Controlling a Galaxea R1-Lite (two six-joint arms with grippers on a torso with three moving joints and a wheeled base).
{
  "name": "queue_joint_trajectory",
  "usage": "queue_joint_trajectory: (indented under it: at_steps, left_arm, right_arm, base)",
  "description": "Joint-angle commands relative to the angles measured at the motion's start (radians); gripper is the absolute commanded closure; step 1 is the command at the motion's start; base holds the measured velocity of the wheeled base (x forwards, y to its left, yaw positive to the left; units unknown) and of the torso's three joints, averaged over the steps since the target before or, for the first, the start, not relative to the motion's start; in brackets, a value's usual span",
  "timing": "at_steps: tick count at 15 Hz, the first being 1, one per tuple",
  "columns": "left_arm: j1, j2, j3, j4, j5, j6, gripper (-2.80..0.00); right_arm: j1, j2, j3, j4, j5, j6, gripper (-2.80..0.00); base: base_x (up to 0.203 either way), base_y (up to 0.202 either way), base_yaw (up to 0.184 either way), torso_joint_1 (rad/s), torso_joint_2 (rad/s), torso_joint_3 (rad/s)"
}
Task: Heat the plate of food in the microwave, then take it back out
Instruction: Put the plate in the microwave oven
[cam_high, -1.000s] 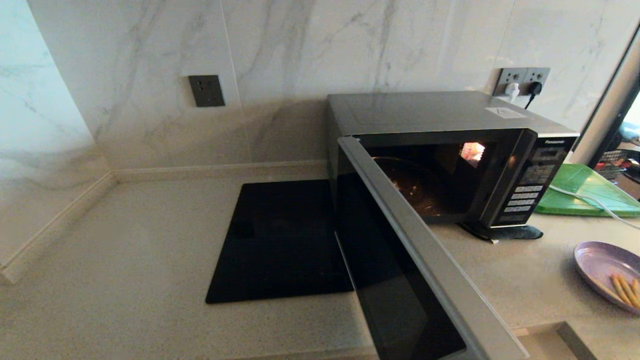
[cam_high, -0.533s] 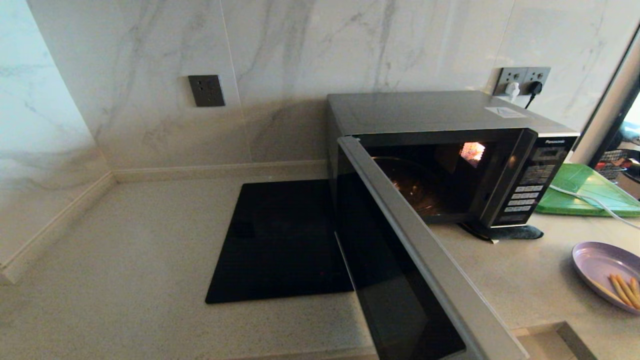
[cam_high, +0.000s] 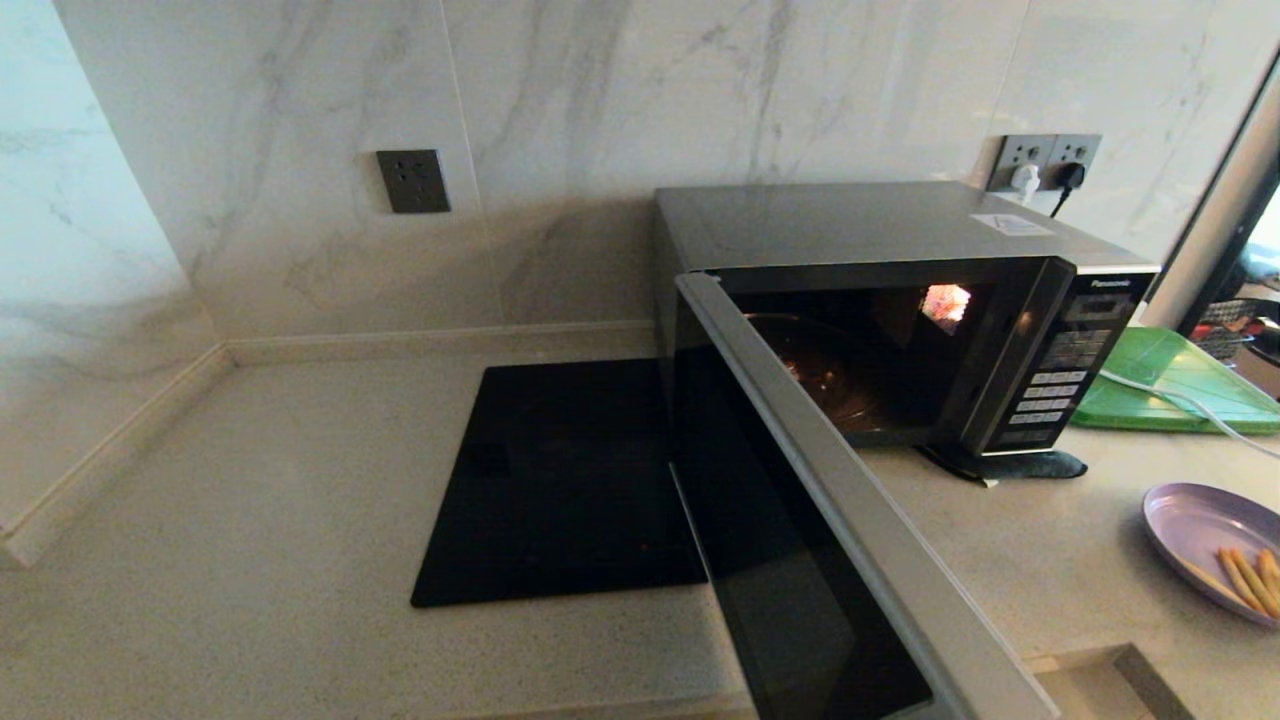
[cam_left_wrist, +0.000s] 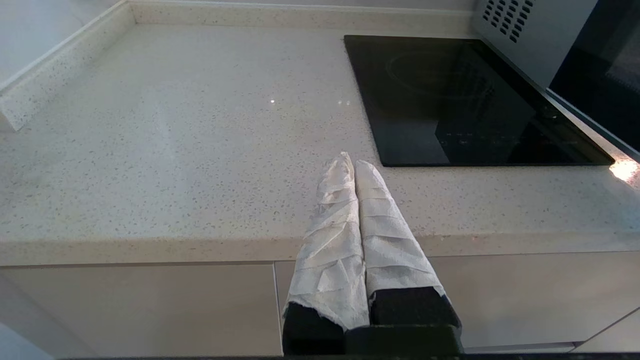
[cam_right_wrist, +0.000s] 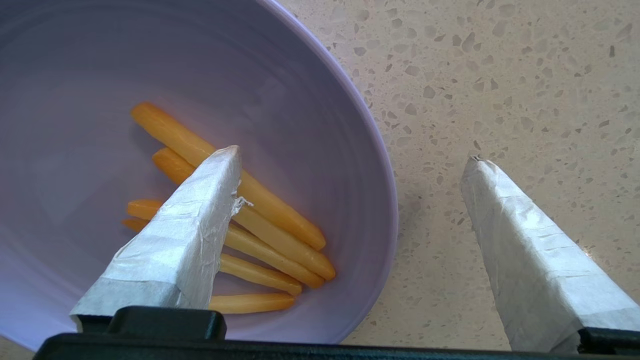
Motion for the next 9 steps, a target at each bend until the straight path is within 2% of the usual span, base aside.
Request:
queue_joint_trajectory:
  at_steps: [1, 9]
  left_arm:
    - [0.000, 0.000, 0.000, 0.000, 0.000, -0.001, 0.00]
    - [0.000, 0.000, 0.000, 0.000, 0.001, -0.001, 0.00]
  right_arm:
    - [0.000, 0.003, -0.001, 0.004, 0.000, 0.004, -2.80]
    - [-0.001, 0.028, -0.006, 0.003, 0.000, 0.004, -2.80]
  base:
    - [0.000, 0.000, 0.000, 0.000, 0.00, 0.000]
    - [0.000, 0.000, 0.000, 0.000, 0.00, 0.000]
